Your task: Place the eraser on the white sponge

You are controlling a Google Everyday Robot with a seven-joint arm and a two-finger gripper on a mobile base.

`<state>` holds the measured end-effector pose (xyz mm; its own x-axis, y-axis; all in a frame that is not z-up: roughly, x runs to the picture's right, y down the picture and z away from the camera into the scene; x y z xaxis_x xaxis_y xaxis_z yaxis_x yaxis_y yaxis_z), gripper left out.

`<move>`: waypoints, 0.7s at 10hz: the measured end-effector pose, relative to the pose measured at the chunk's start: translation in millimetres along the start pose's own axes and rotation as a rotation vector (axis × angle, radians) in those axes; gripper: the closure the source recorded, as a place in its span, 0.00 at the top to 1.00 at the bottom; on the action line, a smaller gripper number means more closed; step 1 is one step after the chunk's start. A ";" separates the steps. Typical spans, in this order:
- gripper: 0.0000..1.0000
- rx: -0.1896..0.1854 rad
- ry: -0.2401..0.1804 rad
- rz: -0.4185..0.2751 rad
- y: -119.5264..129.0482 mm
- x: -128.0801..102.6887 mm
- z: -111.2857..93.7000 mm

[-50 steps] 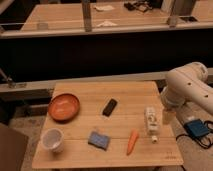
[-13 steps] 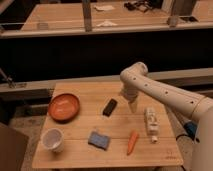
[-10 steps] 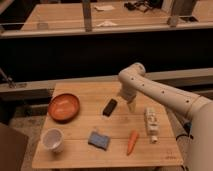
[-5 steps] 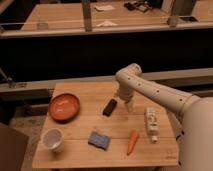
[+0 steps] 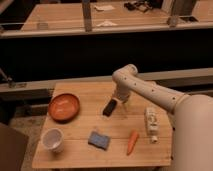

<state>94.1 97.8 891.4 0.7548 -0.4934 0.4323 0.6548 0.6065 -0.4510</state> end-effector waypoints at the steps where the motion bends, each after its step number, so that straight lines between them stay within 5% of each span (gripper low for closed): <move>1: 0.80 -0.007 -0.005 -0.011 -2.9 -1.3 4.1; 7: 0.74 -0.023 -0.026 -0.042 -15.3 -7.1 22.1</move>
<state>77.9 105.8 912.4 0.7258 -0.5011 0.4714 0.6865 0.5712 -0.4499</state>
